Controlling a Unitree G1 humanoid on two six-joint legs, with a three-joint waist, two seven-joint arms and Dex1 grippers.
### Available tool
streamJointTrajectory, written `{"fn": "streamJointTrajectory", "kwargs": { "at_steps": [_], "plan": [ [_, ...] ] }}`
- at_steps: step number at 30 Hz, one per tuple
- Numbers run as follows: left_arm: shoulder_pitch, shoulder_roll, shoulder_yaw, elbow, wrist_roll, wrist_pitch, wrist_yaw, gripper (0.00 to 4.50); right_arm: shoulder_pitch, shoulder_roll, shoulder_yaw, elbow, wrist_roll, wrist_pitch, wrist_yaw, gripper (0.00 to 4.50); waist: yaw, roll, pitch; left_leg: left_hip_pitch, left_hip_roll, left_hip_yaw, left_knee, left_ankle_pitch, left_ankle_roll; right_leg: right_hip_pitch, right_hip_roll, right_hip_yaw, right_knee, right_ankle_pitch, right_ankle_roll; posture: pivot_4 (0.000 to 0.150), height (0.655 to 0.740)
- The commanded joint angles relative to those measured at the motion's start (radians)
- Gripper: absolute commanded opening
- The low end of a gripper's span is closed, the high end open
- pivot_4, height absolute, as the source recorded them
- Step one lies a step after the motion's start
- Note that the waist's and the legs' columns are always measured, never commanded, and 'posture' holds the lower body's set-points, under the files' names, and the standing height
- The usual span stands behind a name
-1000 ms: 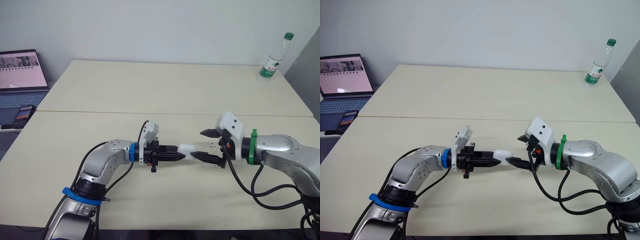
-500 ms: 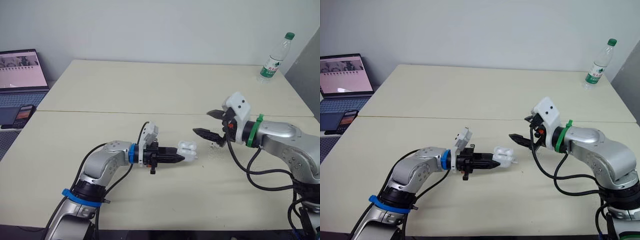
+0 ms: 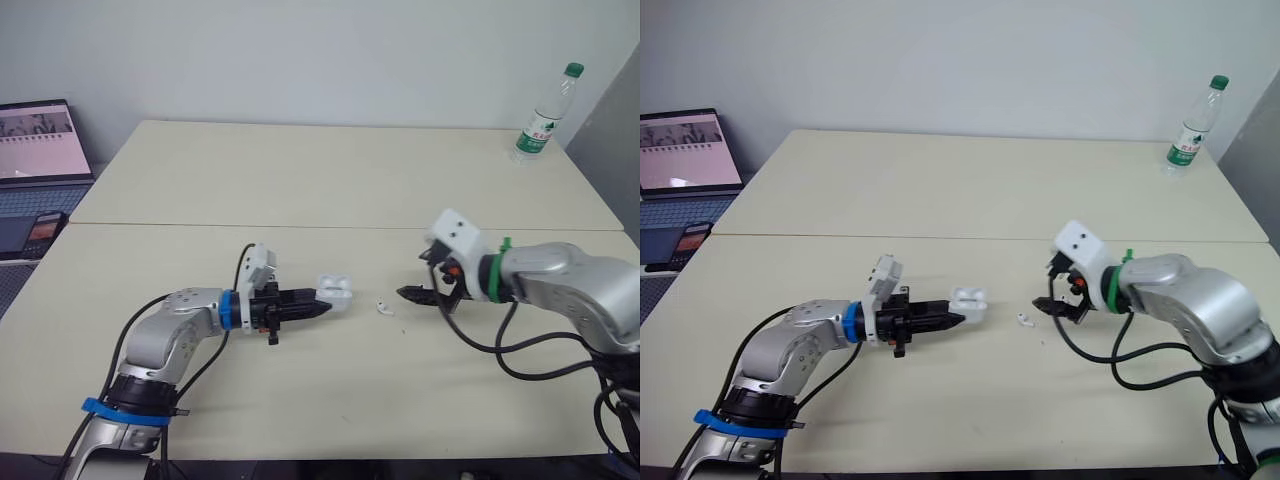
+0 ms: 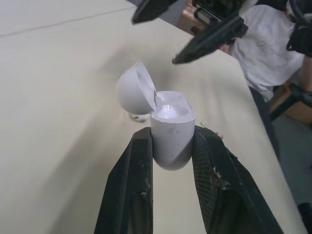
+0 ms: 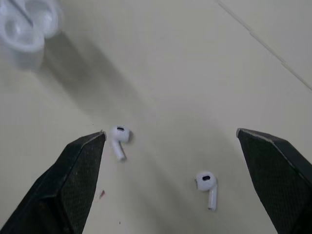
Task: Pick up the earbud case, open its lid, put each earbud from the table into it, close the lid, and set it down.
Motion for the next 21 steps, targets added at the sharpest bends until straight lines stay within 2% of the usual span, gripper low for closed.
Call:
{"fn": "streamJointTrajectory", "kwargs": {
  "at_steps": [1,8,17,20,21],
  "plan": [
    [0.009,0.022,0.052,0.006,0.002,-0.05,-0.013,0.75,-0.085,0.044,0.074,0.049,-0.045,0.086,-0.013,4.5,0.001,0.0,0.0,0.0,0.0,0.0,0.0,0.0,0.0,0.0,0.0,0.0,0.0,0.0,0.0,0.15,0.7362],
    [0.046,0.033,0.085,-0.017,-0.009,-0.058,-0.002,0.75,-0.129,0.122,0.212,0.075,-0.115,0.15,-0.032,4.5,0.001,0.0,0.0,-0.002,-0.001,0.0,0.0,0.0,0.0,-0.002,-0.002,-0.001,0.0,0.0,0.0,0.15,0.7362],
    [0.064,0.024,0.08,-0.043,-0.013,-0.055,0.019,0.75,-0.089,0.208,0.228,0.043,-0.141,0.196,-0.065,4.5,0.001,0.0,0.0,-0.002,-0.001,-0.001,0.0,0.0,0.0,-0.002,-0.003,-0.002,0.0,0.0,0.0,0.15,0.7362],
    [0.057,0.021,0.075,-0.04,-0.01,-0.053,0.019,0.75,-0.08,0.214,0.233,0.032,-0.146,0.196,-0.067,3.88,0.001,0.0,0.0,-0.003,-0.001,-0.001,0.0,0.0,0.0,-0.002,-0.003,-0.002,0.0,0.0,0.0,0.15,0.7362],
    [0.054,0.02,0.073,-0.038,-0.009,-0.052,0.019,0.75,-0.079,0.215,0.236,0.029,-0.147,0.193,-0.068,3.53,0.001,0.0,0.0,-0.003,-0.001,-0.001,0.0,0.0,0.0,-0.002,-0.003,-0.002,0.0,0.0,0.0,0.15,0.7362]
  ]
}}
